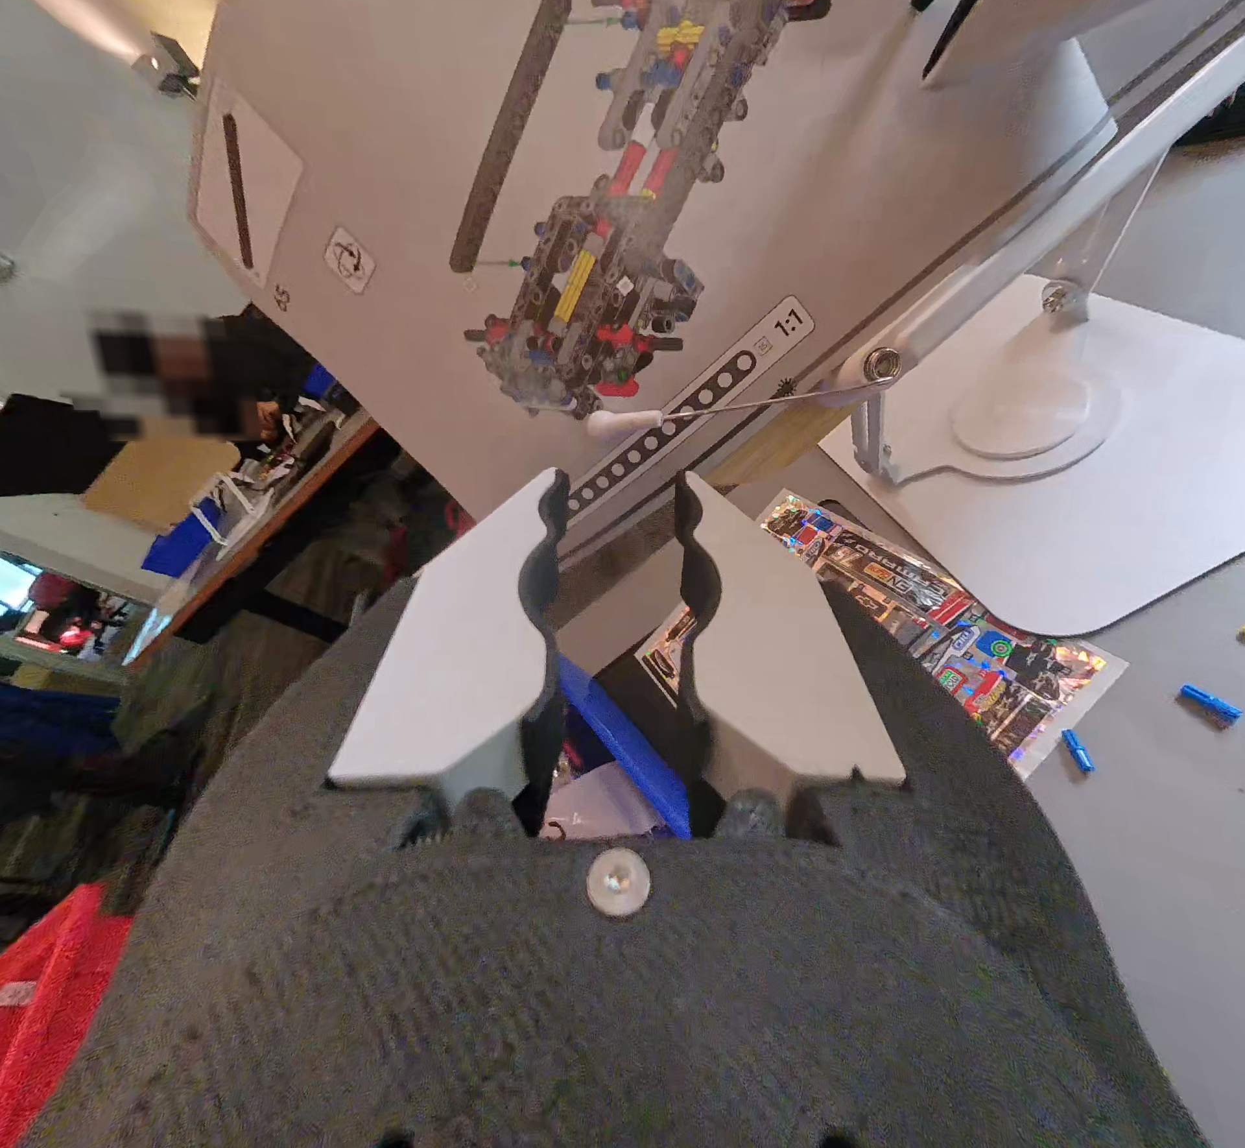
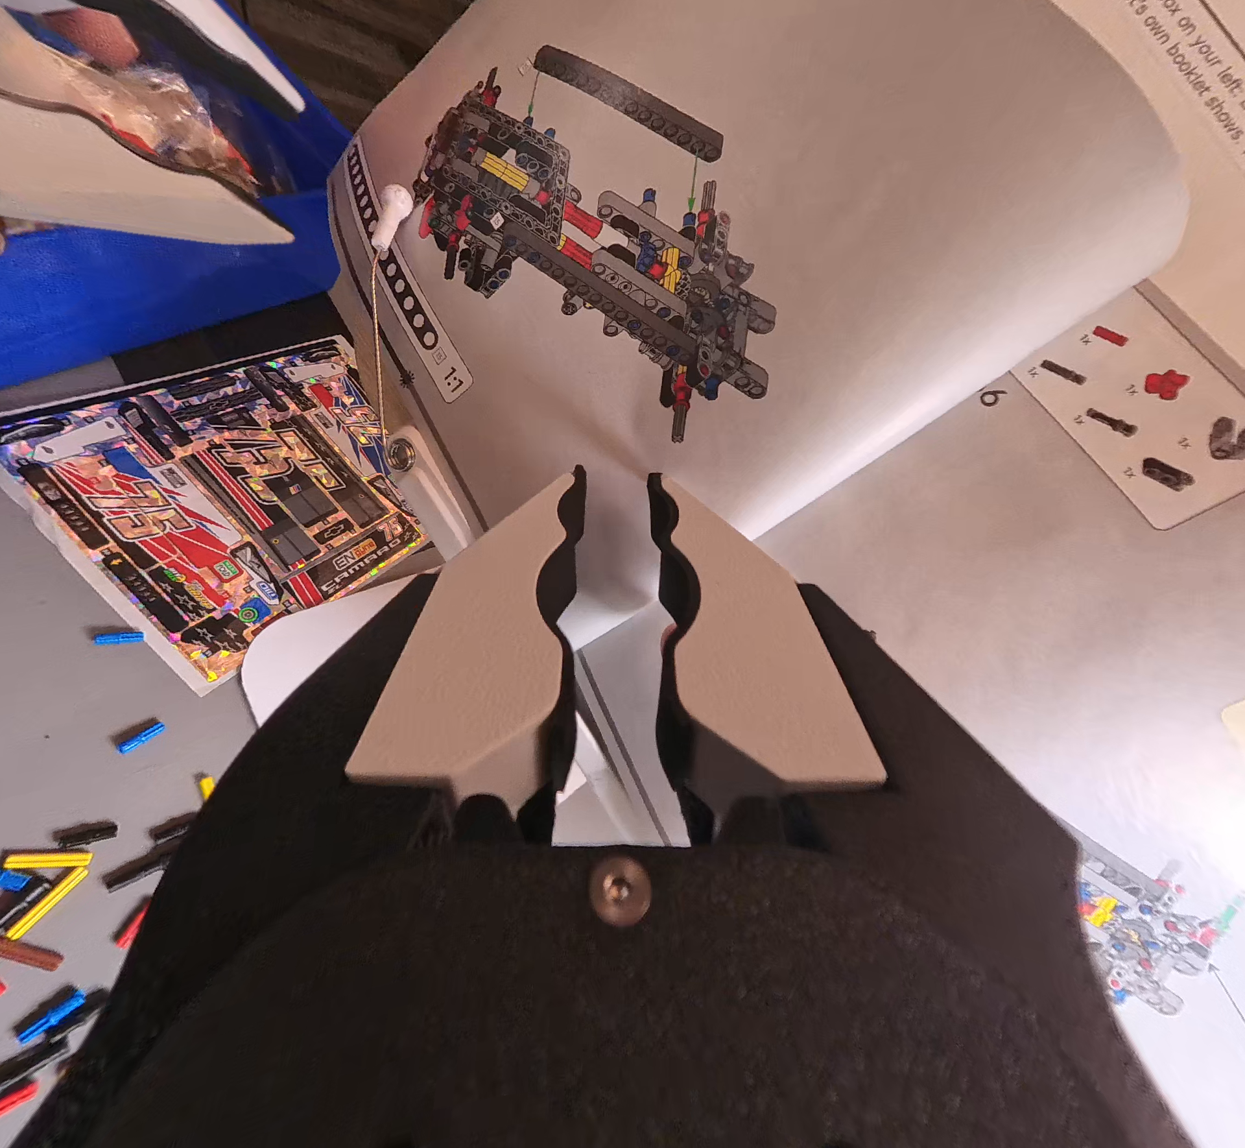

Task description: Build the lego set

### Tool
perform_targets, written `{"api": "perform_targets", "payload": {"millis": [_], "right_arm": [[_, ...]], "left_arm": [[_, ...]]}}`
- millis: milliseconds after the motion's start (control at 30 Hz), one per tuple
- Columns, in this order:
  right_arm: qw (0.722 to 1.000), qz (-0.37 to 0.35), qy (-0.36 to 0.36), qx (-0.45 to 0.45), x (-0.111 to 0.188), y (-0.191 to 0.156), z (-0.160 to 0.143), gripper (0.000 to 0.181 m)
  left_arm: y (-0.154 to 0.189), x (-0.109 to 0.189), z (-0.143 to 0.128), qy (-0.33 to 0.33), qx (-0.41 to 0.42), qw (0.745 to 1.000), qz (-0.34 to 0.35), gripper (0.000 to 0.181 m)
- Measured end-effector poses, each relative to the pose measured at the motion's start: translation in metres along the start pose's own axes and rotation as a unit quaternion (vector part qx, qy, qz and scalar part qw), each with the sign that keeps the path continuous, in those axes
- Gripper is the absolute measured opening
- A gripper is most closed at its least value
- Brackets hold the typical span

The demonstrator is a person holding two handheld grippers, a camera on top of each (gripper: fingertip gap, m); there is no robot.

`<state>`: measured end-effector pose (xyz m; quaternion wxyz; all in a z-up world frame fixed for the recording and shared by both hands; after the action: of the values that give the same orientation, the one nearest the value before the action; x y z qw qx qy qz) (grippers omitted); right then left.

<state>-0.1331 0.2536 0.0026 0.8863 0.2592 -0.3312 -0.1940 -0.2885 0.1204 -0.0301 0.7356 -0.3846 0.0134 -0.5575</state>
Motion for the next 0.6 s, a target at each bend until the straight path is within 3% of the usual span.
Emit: {"api": "perform_targets", "payload": {"millis": [33, 200, 433, 600], "right_arm": [[1.0, -0.002, 0.003, -0.003, 0.001, 0.0, 0.001, 0.018], [1.0, -0.002, 0.017, -0.015, 0.013, 0.003, 0.002, 0.025], [0.999, 0.002, 0.017, -0.034, 0.027, 0.006, -0.009, 0.029], [0.996, 0.023, 0.058, -0.061, 0.053, -0.003, -0.023, 0.029]], "left_arm": [[-0.001, 0.0, -0.003, 0.0, 0.009, 1.0, -0.007, 0.03], [-0.003, -0.005, -0.007, 0.013, 0.042, 0.998, -0.04, 0.031], [0.006, -0.026, -0.001, 0.021, 0.004, 0.998, -0.053, 0.035], [0.008, -0.031, -0.003, 0.02, -0.003, 0.998, -0.061, 0.03]]}}
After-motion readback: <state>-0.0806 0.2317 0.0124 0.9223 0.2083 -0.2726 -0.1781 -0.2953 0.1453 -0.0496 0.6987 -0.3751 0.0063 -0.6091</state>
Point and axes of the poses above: each gripper's, where its closed fingertips meet, x back along the fingers, z out of its top, y = z × x across the jaws, the point moved 10 cm from there along x, back along the fingers, and after that the axes turned 13 degrees about -y, right-handed, at the moved point
